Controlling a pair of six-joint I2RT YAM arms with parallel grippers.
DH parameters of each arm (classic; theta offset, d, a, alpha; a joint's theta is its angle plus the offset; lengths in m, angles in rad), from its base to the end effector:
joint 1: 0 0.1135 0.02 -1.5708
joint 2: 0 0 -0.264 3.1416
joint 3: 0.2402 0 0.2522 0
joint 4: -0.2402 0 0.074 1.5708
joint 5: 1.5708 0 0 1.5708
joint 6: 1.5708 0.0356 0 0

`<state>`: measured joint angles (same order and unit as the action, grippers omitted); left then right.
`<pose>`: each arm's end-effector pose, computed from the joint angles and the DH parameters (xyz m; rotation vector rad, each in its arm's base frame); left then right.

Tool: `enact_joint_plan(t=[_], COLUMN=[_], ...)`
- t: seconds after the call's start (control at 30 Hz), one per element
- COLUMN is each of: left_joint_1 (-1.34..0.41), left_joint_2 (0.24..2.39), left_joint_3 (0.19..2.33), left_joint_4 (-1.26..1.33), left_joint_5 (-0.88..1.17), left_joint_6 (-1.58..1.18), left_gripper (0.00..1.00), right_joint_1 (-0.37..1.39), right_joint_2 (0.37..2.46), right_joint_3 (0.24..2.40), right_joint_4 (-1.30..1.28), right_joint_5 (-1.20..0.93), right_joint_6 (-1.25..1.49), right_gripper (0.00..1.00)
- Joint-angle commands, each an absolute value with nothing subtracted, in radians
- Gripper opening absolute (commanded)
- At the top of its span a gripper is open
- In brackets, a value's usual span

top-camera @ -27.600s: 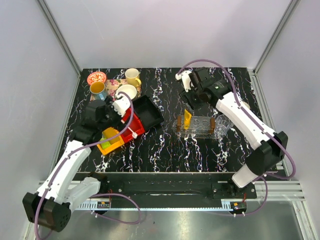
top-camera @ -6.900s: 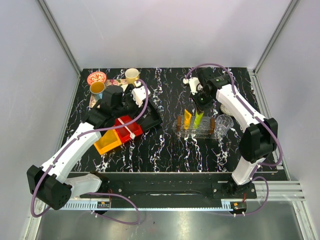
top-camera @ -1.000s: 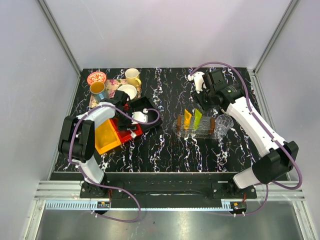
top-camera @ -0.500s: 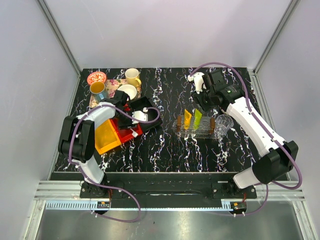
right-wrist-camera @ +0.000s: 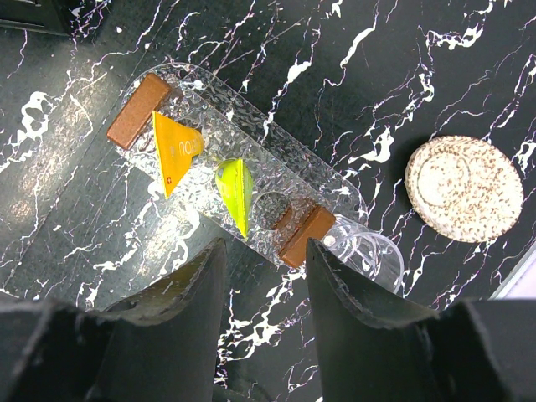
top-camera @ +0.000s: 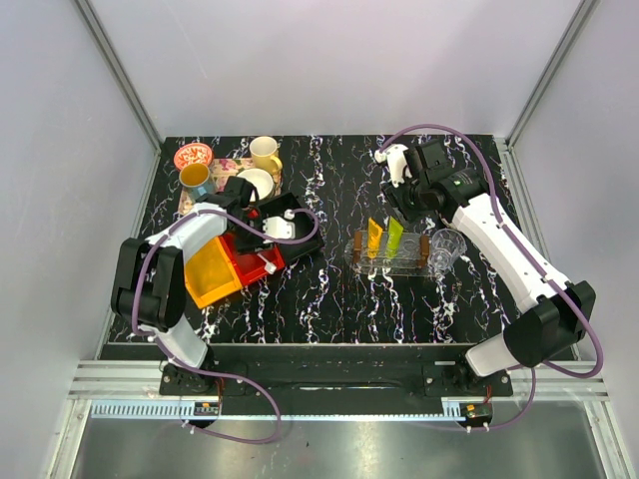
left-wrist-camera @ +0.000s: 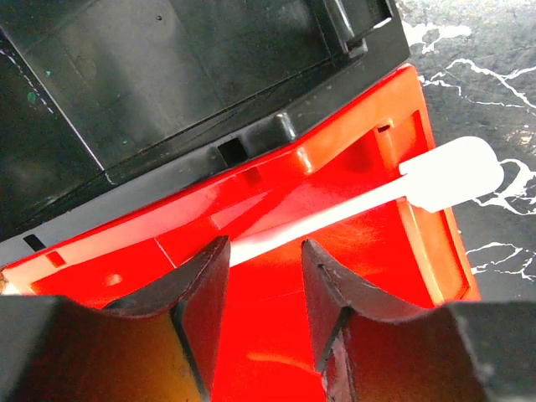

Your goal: Prepare toiletry sets of a toothbrush and toothpaste on the tray

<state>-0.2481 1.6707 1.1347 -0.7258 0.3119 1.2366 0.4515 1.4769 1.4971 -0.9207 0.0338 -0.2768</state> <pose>0.3079 -0.0893 0.1999 1.8871 1.9585 -0.1755 0.2768 0.1329 0.3554 -0.8664 2.3140 0.0335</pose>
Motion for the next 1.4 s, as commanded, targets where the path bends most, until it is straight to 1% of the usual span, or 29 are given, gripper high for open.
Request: enact_joint_plan(t=[0.0,0.03,0.1,0.27,0.53,0.8,0.9,0.93,1.1,1.17,1.37], left_joint_1=[-0.255,-0.253,-0.253,-0.255,-0.261,-0.264,-0.267,-0.267,-0.268,-0.267,-0.268], left_joint_2=[1.641,1.643,1.654,1.681,1.726,1.749,1.753,1.755,1.763,1.764,1.759], left_joint_3=[1.160,1.161,1.164,1.177,1.167,1.167,1.166,1.166,1.167,1.169,1.173], left_joint_4=[-0.735,-0.733,-0.733,-0.733,-0.709,-0.696,-0.690,-0.689,-0.687,-0.687,-0.698], left_joint_5=[0.345,0.342,0.336,0.330,0.302,0.299,0.302,0.307,0.311,0.311,0.302], left_joint_6=[1.246,1.247,1.250,1.255,1.256,1.253,1.247,1.243,1.233,1.230,1.232], left_gripper=[0.47,0.51,0.53,0.57,0.57,0.55,0.51,0.48,0.41,0.37,0.28], right_joint_1=[0.459,0.459,0.460,0.459,0.460,0.459,0.460,0.459,0.459,0.459,0.459], right_joint_2=[1.473,1.474,1.474,1.476,1.477,1.485,1.489,1.493,1.491,1.491,1.493], right_joint_3=[1.494,1.494,1.493,1.489,1.489,1.493,1.494,1.494,1.494,1.494,1.491], right_joint_4=[-0.894,-0.894,-0.894,-0.894,-0.894,-0.894,-0.896,-0.896,-0.896,-0.894,-0.896], right_joint_5=[0.029,0.029,0.031,0.032,0.031,0.031,0.029,0.029,0.029,0.029,0.031], right_joint_6=[-0.284,-0.284,-0.284,-0.284,-0.284,-0.285,-0.284,-0.287,-0.287,-0.287,-0.285], right_gripper=[0.49,0.49,0.49,0.48,0.48,0.48,0.48,0.48,0.49,0.48,0.48])
